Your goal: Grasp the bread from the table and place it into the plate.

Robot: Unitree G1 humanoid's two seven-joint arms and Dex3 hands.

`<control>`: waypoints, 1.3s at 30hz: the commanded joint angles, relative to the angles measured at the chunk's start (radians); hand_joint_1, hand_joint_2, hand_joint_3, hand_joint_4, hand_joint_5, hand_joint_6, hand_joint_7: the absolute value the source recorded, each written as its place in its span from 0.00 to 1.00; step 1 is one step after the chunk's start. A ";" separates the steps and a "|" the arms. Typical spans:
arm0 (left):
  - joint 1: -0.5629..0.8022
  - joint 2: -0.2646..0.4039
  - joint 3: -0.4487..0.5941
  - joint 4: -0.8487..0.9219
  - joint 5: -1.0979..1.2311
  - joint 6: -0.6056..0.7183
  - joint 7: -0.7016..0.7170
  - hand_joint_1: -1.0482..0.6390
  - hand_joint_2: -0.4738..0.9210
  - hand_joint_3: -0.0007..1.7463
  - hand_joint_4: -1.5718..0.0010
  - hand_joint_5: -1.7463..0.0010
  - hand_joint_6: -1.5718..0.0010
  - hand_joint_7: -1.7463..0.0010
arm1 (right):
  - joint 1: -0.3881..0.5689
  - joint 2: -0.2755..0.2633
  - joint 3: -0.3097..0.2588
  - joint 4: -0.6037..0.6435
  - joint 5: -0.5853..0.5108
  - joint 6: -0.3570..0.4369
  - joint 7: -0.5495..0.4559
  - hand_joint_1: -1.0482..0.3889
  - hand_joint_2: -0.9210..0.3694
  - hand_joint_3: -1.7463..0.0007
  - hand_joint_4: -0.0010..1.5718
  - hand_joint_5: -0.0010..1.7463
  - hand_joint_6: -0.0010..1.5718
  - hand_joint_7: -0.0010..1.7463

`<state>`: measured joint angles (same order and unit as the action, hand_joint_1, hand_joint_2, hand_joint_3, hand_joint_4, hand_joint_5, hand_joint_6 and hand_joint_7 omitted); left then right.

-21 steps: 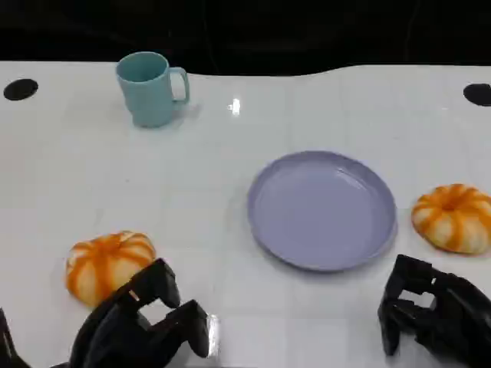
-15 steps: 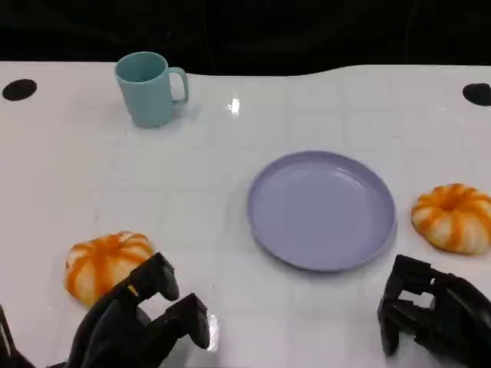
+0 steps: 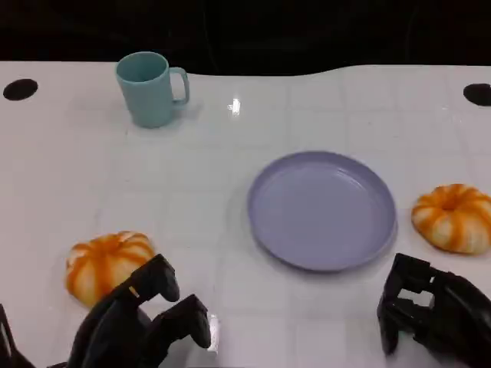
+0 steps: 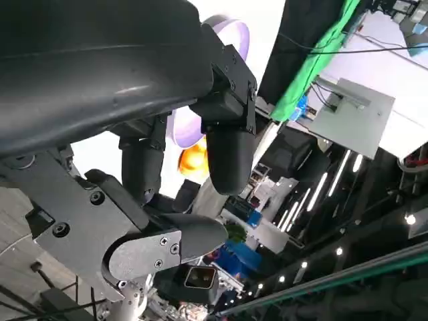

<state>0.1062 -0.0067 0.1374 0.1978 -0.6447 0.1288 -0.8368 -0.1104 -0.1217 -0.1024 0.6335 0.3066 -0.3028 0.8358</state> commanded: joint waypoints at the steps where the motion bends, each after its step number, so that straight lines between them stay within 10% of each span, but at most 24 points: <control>1: 0.017 0.008 0.002 -0.020 0.041 -0.076 -0.001 0.32 0.57 0.60 0.63 0.00 0.72 0.03 | 0.004 -0.012 -0.006 -0.004 0.004 -0.001 -0.002 0.31 0.00 0.87 0.45 1.00 0.38 0.95; 6: 0.057 0.017 -0.026 -0.111 0.254 -0.325 0.105 0.25 0.96 0.12 0.72 0.08 0.71 0.26 | 0.002 -0.010 -0.005 -0.002 0.003 0.001 -0.007 0.30 0.00 0.87 0.46 1.00 0.38 0.97; 9: 0.059 0.032 -0.034 -0.123 0.340 -0.425 0.151 0.26 1.00 0.10 0.73 0.10 0.71 0.32 | -0.002 -0.009 -0.007 0.004 0.005 -0.001 -0.004 0.30 0.00 0.87 0.46 1.00 0.38 0.97; 12: 0.056 0.070 -0.038 -0.156 0.489 -0.532 0.244 0.31 1.00 0.12 0.70 0.30 0.68 0.61 | -0.014 -0.008 -0.012 0.028 0.011 -0.015 0.007 0.30 0.00 0.88 0.46 1.00 0.38 0.97; 23: 0.077 0.277 -0.044 -0.391 1.125 -0.580 0.551 0.29 1.00 0.13 0.86 0.53 0.74 0.89 | -0.027 -0.012 -0.013 0.054 0.006 -0.025 0.013 0.29 0.00 0.88 0.46 1.00 0.38 0.95; 39: -0.006 0.448 -0.174 -0.578 1.754 -0.236 0.447 0.28 0.94 0.00 0.97 0.97 0.90 1.00 | -0.038 -0.012 -0.020 0.076 0.017 -0.023 0.027 0.30 0.00 0.88 0.45 1.00 0.39 0.93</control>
<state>0.1369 0.4026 -0.0164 -0.3799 1.0817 -0.1547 -0.3091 -0.1433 -0.1208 -0.1070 0.6991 0.3145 -0.3152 0.8587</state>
